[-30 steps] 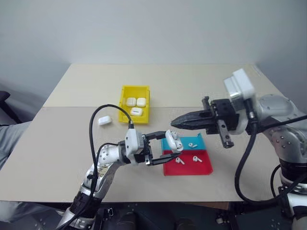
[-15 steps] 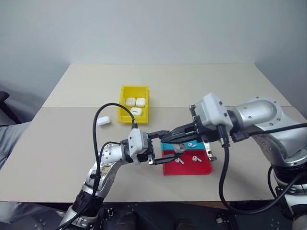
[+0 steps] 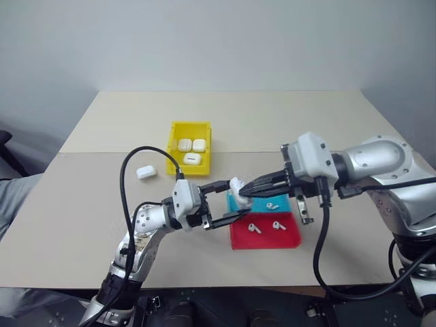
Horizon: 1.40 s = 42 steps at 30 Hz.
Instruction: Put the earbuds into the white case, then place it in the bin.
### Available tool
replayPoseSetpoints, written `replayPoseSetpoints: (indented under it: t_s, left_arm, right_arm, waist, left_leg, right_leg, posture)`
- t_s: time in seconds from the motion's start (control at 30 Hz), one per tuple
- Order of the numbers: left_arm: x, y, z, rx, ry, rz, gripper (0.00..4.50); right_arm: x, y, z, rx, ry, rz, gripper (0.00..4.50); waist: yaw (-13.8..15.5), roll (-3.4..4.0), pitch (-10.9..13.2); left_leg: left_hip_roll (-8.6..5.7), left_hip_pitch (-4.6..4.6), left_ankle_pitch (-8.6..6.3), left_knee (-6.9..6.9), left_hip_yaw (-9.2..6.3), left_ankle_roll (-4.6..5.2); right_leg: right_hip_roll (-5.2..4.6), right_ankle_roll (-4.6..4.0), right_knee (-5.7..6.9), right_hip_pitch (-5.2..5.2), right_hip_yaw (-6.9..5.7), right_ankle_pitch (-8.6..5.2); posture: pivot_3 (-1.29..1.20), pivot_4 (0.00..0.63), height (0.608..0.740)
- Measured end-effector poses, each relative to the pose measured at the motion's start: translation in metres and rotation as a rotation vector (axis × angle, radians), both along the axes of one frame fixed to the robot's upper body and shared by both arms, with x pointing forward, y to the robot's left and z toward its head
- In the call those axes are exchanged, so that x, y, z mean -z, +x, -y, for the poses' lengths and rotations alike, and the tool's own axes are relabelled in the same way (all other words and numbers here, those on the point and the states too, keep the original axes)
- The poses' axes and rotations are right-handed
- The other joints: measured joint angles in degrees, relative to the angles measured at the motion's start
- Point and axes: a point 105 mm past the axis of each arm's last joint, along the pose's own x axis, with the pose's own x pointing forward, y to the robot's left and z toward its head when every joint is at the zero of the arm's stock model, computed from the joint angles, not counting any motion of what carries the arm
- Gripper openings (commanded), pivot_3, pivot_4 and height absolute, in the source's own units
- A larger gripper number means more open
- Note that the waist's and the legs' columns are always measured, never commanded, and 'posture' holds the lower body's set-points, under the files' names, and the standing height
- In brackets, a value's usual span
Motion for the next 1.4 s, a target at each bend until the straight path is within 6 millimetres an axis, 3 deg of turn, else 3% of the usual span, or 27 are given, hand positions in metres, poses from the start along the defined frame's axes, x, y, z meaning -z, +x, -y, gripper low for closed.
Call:
replayPoseSetpoints:
  t_s: [0.2,0.4,0.7,1.13,1.27,1.4]
  left_arm:
    - [-0.006,0.0,-0.003,-0.015,-0.019,0.017,2.79]
    - [-0.001,0.0,-0.001,-0.013,0.02,0.023,2.79]
    - [-0.006,-0.003,0.009,0.016,0.01,0.053,2.79]
    - [0.001,-0.004,0.0,-0.001,0.023,0.025,2.79]
    - [0.0,-0.003,0.0,-0.006,0.012,0.025,2.79]
    - [-0.008,0.0,0.0,-0.021,-0.011,0.053,2.79]
  right_arm:
    - [-0.002,0.003,0.002,0.008,0.019,-0.01,0.02]
    - [-0.026,-0.003,-0.007,-0.048,0.126,0.029,0.02]
    - [-0.003,0.003,-0.03,-0.039,0.096,0.01,0.02]
    - [0.007,0.01,-0.013,0.027,0.008,0.064,0.02]
    - [0.005,0.012,-0.012,0.03,0.02,0.08,0.02]
    - [-0.01,0.017,-0.007,0.058,0.109,0.081,0.02]
  waist:
    - [-0.01,0.0,0.0]
    - [0.01,0.0,0.0]
    - [-0.05,0.0,0.0]
    - [-0.08,0.0,0.0]
    - [-0.02,0.0,0.0]
    - [-0.02,0.0,0.0]
  left_leg:
    - [0.0,0.01,0.0,0.0,0.0,0.0]
    - [0.0,0.0,0.0,0.0,0.0,0.0]
    - [0.0,0.0,0.0,0.0,0.0,0.0]
    - [0.0,0.01,0.0,-0.01,0.0,0.0]
    - [0.0,0.01,0.0,0.0,0.0,0.0]
    - [0.0,0.01,0.0,0.0,0.0,0.0]
  right_leg:
    - [0.0,0.0,-0.01,0.0,0.0,0.0]
    - [0.0,0.0,0.0,0.01,0.0,0.0]
    - [0.0,0.0,0.01,-0.01,0.0,0.0]
    - [0.0,0.0,0.01,-0.01,0.0,0.0]
    - [0.0,0.0,0.01,0.0,0.0,0.0]
    - [0.0,0.0,0.02,0.0,0.0,0.0]
  posture:
    - [0.0,0.15,0.74]
    - [0.0,0.15,0.74]
    - [0.0,0.15,0.74]
    - [0.0,0.15,0.74]
    - [0.0,0.15,0.74]
    - [0.0,0.15,0.74]
